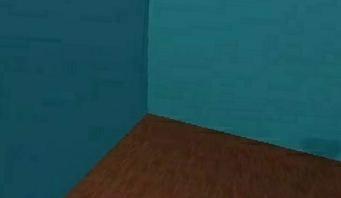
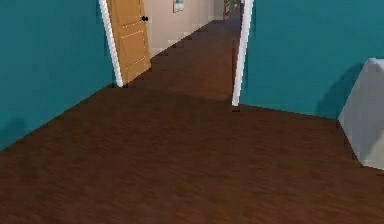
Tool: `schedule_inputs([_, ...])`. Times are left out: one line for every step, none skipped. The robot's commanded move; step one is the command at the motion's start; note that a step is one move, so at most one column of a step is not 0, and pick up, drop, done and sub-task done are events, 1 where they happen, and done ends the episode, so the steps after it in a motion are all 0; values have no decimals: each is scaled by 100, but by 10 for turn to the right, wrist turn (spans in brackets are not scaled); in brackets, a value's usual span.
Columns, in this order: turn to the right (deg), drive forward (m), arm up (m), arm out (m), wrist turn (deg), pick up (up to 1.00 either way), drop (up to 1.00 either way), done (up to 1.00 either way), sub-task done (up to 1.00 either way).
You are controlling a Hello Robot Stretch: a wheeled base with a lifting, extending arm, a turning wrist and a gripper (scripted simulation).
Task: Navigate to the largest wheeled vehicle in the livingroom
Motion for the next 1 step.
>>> schedule_inputs([-450, 0, 0, 0, 0, 0, 0, 0, 0])
